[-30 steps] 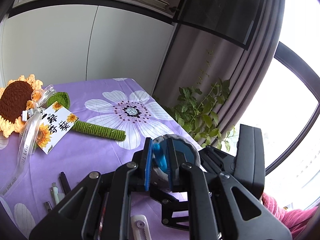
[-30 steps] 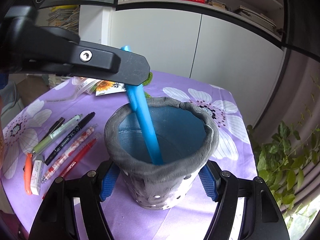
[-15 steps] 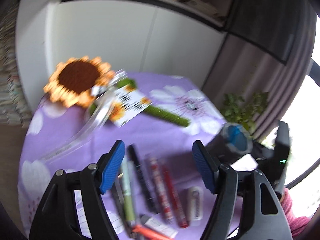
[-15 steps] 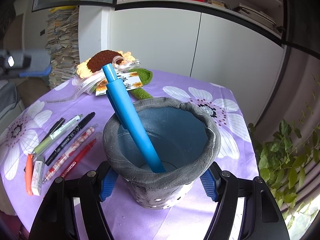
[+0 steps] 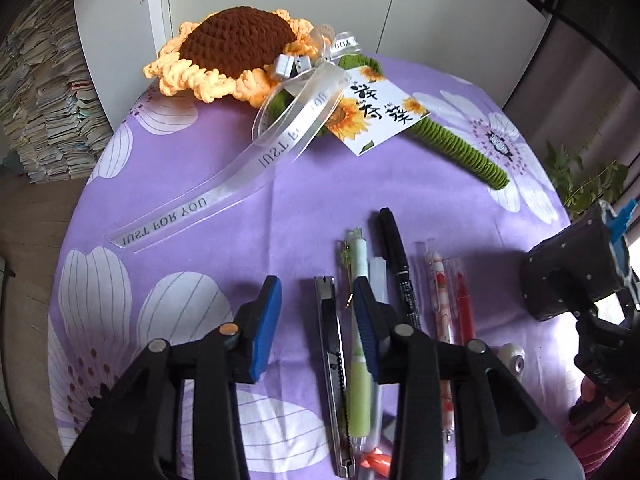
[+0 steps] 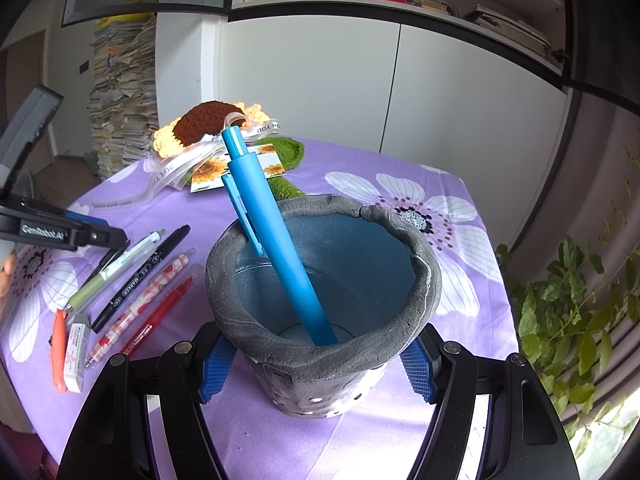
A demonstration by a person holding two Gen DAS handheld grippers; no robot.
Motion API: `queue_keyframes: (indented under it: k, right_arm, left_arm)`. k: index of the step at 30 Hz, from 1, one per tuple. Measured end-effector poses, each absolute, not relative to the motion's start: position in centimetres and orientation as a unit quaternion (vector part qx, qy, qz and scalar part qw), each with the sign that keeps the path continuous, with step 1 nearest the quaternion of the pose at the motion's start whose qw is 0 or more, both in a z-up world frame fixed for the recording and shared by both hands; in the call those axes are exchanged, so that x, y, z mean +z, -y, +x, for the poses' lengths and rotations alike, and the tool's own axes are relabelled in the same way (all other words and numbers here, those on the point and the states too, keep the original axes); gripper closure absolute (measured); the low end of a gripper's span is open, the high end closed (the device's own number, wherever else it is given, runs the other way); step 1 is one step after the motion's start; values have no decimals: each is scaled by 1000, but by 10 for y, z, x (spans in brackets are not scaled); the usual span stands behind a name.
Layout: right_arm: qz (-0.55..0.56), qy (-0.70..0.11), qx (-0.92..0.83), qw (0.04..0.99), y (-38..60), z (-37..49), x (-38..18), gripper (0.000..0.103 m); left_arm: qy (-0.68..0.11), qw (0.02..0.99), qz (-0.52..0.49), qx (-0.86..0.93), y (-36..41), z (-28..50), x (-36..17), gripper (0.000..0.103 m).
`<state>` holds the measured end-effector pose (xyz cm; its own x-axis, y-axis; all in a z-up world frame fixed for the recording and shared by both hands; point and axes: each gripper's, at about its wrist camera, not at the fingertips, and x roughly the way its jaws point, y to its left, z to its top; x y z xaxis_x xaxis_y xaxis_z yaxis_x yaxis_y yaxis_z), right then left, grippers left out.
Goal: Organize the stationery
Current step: 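Grasp the silver utility knife with the left gripper, then carry the utility knife into the grey cup and open the left gripper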
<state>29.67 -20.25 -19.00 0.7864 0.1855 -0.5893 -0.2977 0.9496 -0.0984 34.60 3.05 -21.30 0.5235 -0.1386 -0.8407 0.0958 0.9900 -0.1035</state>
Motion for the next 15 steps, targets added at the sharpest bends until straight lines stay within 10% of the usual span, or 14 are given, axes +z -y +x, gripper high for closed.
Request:
queue_keyframes:
  k: [15]
  right_arm:
    - [-87,-302,129,941,205,298,-190,31]
  left_arm:
    - [-502,863,-16,-51,-25,349,-217,94]
